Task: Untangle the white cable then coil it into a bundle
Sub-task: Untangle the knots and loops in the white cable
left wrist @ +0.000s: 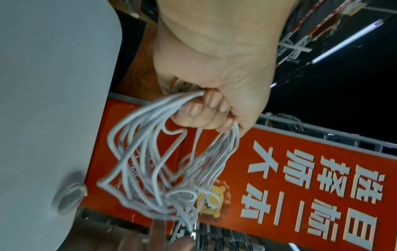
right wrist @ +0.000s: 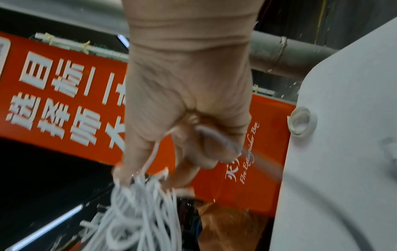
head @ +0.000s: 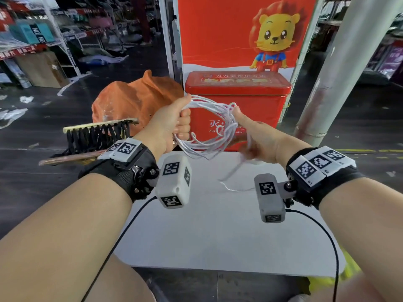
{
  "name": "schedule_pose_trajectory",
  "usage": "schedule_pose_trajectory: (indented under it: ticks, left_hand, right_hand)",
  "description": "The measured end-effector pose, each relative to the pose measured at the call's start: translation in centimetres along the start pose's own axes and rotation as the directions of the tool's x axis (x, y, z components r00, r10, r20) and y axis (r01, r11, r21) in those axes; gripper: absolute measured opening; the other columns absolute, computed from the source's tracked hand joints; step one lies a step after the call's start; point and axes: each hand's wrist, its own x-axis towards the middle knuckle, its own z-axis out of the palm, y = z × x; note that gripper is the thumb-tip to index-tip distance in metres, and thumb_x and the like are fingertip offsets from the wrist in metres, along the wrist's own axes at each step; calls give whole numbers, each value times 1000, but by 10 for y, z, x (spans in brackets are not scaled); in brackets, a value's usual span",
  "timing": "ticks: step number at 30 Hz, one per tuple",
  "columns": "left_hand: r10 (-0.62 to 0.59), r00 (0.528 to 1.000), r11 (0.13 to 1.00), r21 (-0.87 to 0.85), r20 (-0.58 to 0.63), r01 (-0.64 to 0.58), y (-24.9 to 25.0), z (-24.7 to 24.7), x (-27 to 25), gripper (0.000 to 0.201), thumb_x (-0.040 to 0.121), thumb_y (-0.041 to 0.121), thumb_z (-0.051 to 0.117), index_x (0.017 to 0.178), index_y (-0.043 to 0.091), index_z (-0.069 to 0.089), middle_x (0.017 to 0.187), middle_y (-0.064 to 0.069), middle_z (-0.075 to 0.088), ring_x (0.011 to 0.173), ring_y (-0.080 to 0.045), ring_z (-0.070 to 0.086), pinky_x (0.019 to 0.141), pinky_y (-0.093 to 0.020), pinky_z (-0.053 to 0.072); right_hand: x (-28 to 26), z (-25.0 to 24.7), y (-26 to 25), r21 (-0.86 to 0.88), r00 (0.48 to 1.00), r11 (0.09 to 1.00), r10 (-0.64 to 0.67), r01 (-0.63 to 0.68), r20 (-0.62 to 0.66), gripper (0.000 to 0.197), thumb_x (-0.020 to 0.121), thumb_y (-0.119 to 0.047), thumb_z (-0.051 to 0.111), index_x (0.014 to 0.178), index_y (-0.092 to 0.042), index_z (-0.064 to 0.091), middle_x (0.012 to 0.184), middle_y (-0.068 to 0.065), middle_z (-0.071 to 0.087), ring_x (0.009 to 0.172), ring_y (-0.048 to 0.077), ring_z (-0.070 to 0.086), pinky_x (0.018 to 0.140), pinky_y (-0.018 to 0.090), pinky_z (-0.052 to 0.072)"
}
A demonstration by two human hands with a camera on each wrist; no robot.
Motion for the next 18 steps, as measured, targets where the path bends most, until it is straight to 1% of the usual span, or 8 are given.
schedule_pose_trajectory:
  ticks: [2, 4, 7, 9, 11, 13, 15, 18]
  left_hand:
    - [30, 998, 999, -42, -56, -32, 4, -9, 0, 50, 95, 40, 49, 53, 20, 31, 38, 7, 21, 31, -8, 17, 34, -19, 17]
    - [39, 996, 998, -41, -85, -43, 7, -18, 1, 50, 93, 37, 49, 50, 21, 29, 39, 6, 19, 31, -9, 16, 34, -20, 17]
    - [20, 999, 999, 35, -31, -19, 7, -25, -1, 51, 92, 37, 48, 48, 21, 27, 38, 7, 18, 32, -9, 15, 35, -22, 15]
    - [8, 1000, 996, 84, 24, -10, 4, -22, -3, 51, 92, 37, 48, 49, 22, 27, 38, 7, 18, 32, -9, 14, 37, -22, 15]
    - [9, 998, 999, 47, 59, -12, 4, -14, -4, 52, 94, 39, 47, 49, 21, 27, 37, 7, 18, 31, -8, 14, 36, -21, 15]
    - [33, 998, 997, -65, 60, -29, 6, -7, -4, 52, 96, 43, 46, 52, 21, 28, 37, 8, 19, 30, -7, 16, 34, -20, 16]
    - [60, 998, 975, -216, 14, -56, 9, -6, -1, 51, 96, 46, 46, 55, 20, 31, 39, 8, 21, 31, -6, 17, 34, -18, 19]
    - [61, 993, 920, -379, -106, -97, 10, -16, 8, 47, 95, 43, 49, 57, 20, 34, 40, 9, 22, 33, -6, 19, 35, -18, 23]
  right_hand:
    - [-1, -13, 3, -47, 994, 993, -108, 107, -10, 47, 86, -53, 54, 115, -16, 57, 51, -3, 50, 46, 11, 26, 46, 22, 26]
    - [1, -27, 5, -60, 977, 978, -205, 201, -59, 36, 91, -41, 55, 105, -9, 61, 48, -8, 32, 47, 11, 20, 48, 24, 22]
    - [4, -42, 8, -50, 925, 951, -308, 305, -225, 31, 95, -36, 52, 79, -12, 63, 45, -7, 31, 47, 13, 22, 53, 28, 23]
    - [6, -45, 9, -56, 876, 937, -343, 345, -338, 33, 96, -35, 51, 73, -13, 60, 44, -7, 34, 47, 13, 25, 53, 27, 27]
    - [10, -44, 12, -77, 842, 951, -302, 301, -447, 34, 95, -37, 52, 72, -14, 59, 46, -6, 35, 46, 13, 29, 49, 25, 31]
    - [13, -42, 16, -179, 830, 963, -266, 202, -491, 35, 94, -40, 52, 73, -14, 61, 52, -3, 36, 46, 14, 31, 45, 24, 32]
    - [16, -41, 20, -247, 851, 957, -254, 153, -459, 32, 95, -37, 51, 77, -13, 64, 56, 0, 34, 47, 15, 29, 44, 25, 28]
    - [14, -42, 22, -275, 877, 949, -257, 151, -406, 29, 95, -31, 53, 86, -8, 68, 57, 1, 30, 48, 15, 25, 45, 25, 25]
